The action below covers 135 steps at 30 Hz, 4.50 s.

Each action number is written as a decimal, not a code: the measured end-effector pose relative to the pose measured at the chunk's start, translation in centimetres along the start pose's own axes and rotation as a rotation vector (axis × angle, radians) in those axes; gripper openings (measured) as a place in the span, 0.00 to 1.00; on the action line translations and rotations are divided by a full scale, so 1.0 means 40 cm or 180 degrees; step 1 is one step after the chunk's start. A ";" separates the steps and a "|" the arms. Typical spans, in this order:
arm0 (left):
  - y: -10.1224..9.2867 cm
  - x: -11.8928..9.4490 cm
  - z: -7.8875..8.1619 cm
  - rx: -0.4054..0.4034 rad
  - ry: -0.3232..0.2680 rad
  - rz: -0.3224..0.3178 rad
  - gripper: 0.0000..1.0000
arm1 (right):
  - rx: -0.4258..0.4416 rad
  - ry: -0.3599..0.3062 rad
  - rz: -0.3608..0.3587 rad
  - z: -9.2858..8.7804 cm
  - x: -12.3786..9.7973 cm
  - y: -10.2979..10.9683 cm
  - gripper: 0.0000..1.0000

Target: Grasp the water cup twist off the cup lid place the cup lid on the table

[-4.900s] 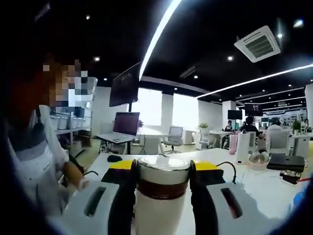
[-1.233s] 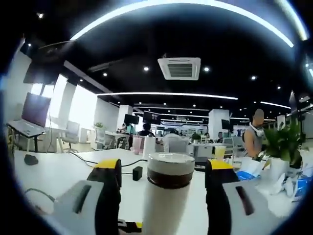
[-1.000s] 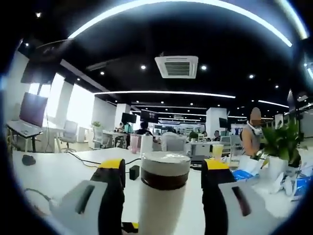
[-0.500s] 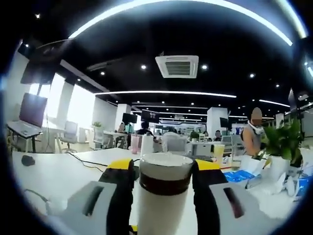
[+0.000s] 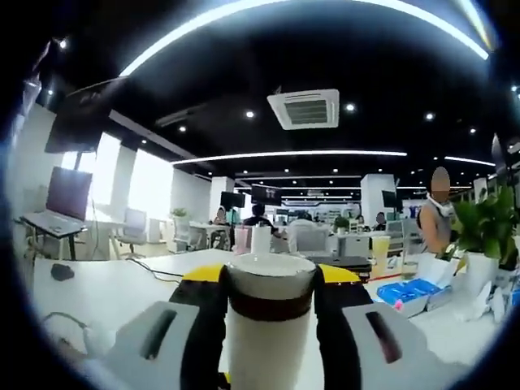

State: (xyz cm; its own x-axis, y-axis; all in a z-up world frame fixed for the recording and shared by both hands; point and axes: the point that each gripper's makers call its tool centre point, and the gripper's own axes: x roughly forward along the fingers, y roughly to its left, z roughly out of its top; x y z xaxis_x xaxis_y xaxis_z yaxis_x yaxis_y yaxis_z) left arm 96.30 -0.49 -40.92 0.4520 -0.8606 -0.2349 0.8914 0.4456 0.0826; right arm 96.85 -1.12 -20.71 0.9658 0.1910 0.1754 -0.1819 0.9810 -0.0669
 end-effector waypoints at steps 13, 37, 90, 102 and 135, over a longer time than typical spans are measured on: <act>-0.012 -0.005 0.001 -0.0003 -0.0002 0.0008 0.46 | 0.0248 -0.0014 0.0468 -0.002 -0.003 -0.001 0.44; -0.013 -0.004 -0.001 -0.0016 0.0001 0.0015 0.46 | 0.0351 0.0009 0.1103 -0.007 0.004 0.018 0.44; -0.003 0.000 -0.004 -0.0033 0.0005 0.0035 0.46 | 0.0798 0.0081 0.3363 -0.011 0.009 0.058 0.44; -0.001 0.004 -0.003 -0.0035 0.0005 0.0034 0.46 | 0.0924 -0.0012 0.3995 -0.010 0.002 0.069 0.44; 0.000 0.011 -0.004 -0.0025 0.0005 0.0015 0.46 | 0.0800 0.0352 0.3401 -0.006 0.001 0.012 0.67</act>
State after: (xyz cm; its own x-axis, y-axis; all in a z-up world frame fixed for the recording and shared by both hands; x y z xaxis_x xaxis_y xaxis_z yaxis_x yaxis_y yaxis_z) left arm 96.52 -0.84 -41.18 0.4562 -0.8580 -0.2359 0.8889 0.4517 0.0761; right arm 96.86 -0.66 -20.97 0.2976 0.9530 0.0565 -0.9533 0.2934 0.0722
